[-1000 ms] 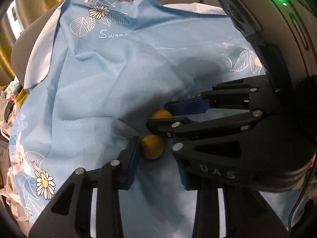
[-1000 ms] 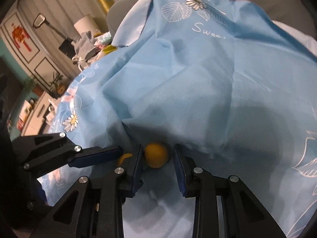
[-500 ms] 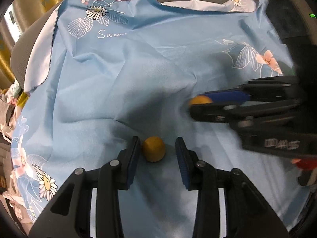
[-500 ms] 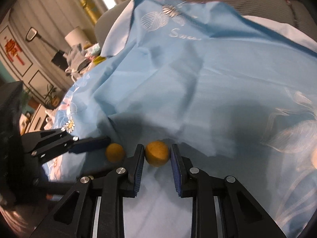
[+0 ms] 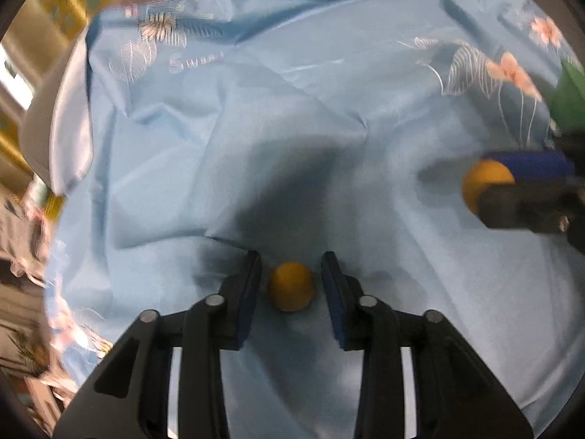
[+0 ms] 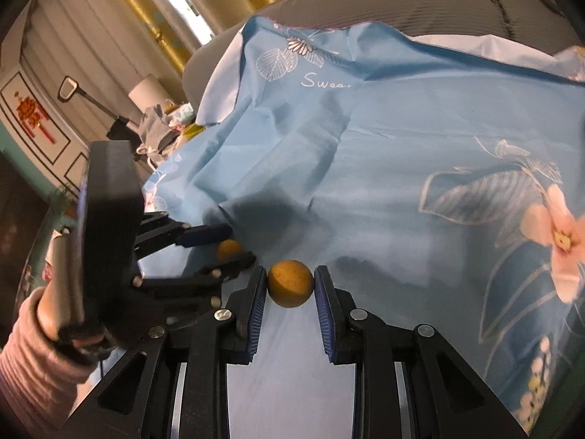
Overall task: Organize fruits
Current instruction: 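Carry both tan fruits over the green bowl and open both tools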
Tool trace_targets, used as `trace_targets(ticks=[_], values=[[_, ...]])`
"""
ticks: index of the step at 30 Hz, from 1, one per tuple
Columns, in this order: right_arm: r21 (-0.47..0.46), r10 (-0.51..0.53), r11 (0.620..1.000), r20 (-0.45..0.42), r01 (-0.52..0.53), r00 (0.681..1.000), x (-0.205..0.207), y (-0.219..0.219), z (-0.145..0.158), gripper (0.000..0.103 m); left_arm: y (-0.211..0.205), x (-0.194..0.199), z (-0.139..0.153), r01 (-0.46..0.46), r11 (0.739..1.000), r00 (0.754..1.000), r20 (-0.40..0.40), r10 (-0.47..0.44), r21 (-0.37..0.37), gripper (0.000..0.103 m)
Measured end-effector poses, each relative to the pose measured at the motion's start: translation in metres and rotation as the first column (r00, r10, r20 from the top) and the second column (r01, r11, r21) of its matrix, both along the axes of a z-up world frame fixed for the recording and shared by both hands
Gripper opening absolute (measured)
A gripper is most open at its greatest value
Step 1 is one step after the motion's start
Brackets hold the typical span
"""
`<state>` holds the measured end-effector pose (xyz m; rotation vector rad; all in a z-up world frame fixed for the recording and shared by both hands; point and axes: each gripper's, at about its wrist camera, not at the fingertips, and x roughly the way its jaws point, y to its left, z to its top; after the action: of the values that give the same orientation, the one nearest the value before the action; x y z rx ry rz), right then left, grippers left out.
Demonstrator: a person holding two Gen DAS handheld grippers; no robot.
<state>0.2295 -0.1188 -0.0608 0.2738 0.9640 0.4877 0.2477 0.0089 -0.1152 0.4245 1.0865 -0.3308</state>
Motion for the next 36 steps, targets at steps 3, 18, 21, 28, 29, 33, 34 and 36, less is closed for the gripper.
trace_targets(ticks=[3,18,21,28,29,33,34,36], values=[[0.018,-0.014,1.0,0.006,0.014,1.0,-0.005,-0.009,0.002,0.027,0.003,-0.003,0.0,-0.013,1.0,1.0,-0.005,0.013,-0.006,0.025],[0.065,-0.048,0.997,0.013,0.047,0.999,-0.029,-0.031,0.007,0.027,0.004,-0.043,0.025,-0.131,0.979,0.991,0.01,0.134,-0.156,0.025],[0.068,-0.054,0.996,0.019,0.053,0.998,-0.042,-0.034,0.012,0.027,-0.003,-0.061,0.04,-0.138,0.973,0.988,0.036,0.147,-0.183,0.025],[0.058,-0.09,0.995,0.04,0.087,0.995,-0.086,-0.051,0.03,0.027,-0.019,-0.103,0.068,-0.114,0.965,0.987,0.083,0.137,-0.236,0.025],[0.053,-0.096,0.994,0.044,0.094,0.994,-0.092,-0.054,0.034,0.027,-0.022,-0.111,0.072,-0.108,0.965,0.986,0.095,0.134,-0.24,0.025],[0.042,-0.131,0.991,0.065,0.129,0.989,-0.119,-0.068,0.048,0.027,-0.031,-0.132,0.085,-0.09,0.961,0.986,0.114,0.124,-0.261,0.025],[0.04,-0.139,0.99,0.071,0.136,0.988,-0.125,-0.071,0.051,0.027,-0.034,-0.136,0.087,-0.086,0.961,0.986,0.117,0.12,-0.265,0.025],[0.039,-0.154,0.988,0.083,0.152,0.985,-0.137,-0.079,0.057,0.027,-0.041,-0.145,0.092,-0.074,0.96,0.986,0.128,0.111,-0.27,0.025]])
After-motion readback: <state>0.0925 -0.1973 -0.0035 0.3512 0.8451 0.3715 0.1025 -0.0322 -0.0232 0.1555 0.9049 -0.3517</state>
